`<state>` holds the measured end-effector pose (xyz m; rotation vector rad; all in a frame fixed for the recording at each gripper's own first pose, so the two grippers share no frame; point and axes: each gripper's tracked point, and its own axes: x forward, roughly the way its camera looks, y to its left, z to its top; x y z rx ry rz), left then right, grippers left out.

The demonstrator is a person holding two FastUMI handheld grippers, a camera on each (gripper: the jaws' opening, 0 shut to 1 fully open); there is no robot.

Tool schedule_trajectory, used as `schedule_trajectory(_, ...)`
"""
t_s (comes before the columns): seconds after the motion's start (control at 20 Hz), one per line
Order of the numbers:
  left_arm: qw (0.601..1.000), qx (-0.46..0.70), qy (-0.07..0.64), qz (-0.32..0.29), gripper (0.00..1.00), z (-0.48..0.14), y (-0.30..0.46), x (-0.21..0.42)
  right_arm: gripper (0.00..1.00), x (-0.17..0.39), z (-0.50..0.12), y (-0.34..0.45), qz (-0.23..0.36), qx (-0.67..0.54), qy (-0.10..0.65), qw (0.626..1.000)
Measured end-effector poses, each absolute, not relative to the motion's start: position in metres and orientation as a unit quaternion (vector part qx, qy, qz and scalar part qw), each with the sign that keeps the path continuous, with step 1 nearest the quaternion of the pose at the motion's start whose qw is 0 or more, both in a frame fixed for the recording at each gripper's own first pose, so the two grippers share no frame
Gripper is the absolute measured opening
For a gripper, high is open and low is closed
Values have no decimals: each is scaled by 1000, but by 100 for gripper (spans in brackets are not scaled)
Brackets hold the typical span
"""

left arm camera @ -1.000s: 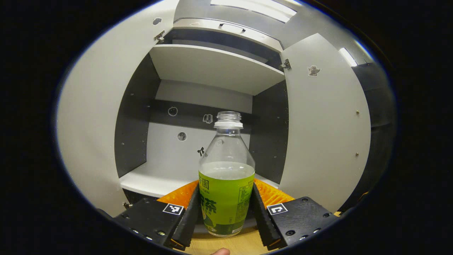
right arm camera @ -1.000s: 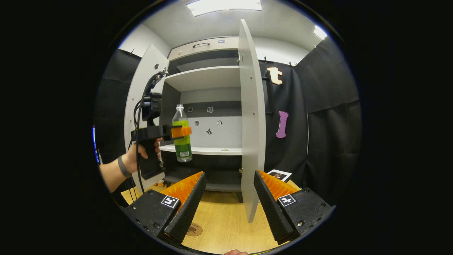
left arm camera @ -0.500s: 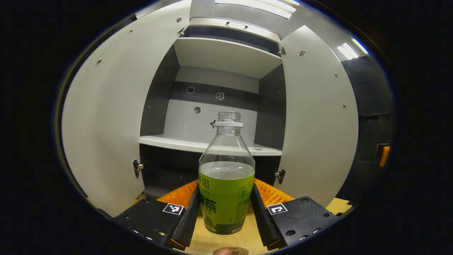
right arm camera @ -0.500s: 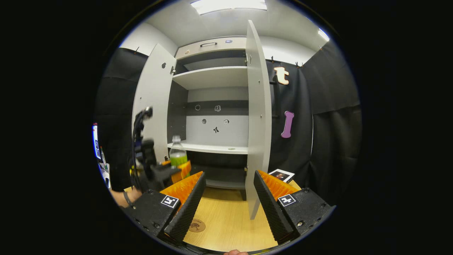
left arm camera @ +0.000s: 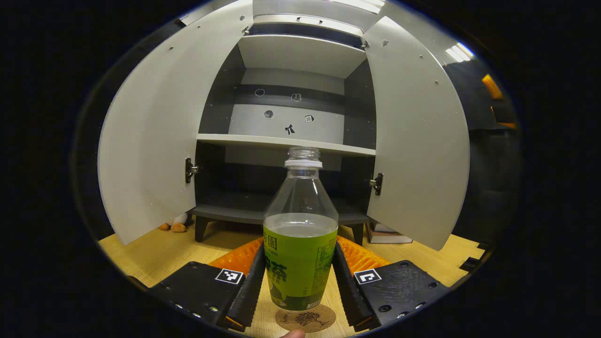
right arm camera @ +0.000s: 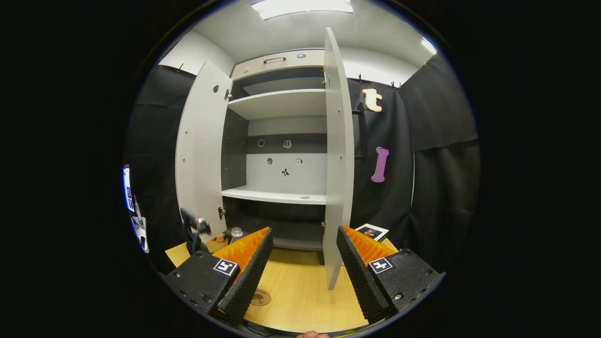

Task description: Grasp the bottle in the cabinet with the left hand and place it on the coaster, then close the right door with the right hand and the left door with the left hand.

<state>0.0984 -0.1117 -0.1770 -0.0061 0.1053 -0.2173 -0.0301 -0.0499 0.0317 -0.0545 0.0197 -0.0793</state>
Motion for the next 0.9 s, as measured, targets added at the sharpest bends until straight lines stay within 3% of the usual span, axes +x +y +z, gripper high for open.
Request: schedule_trajectory(0.9, 995, 12, 45, -90, 71, -234, -115, 83, 84, -28, 17, -49, -42, -28, 37, 998)
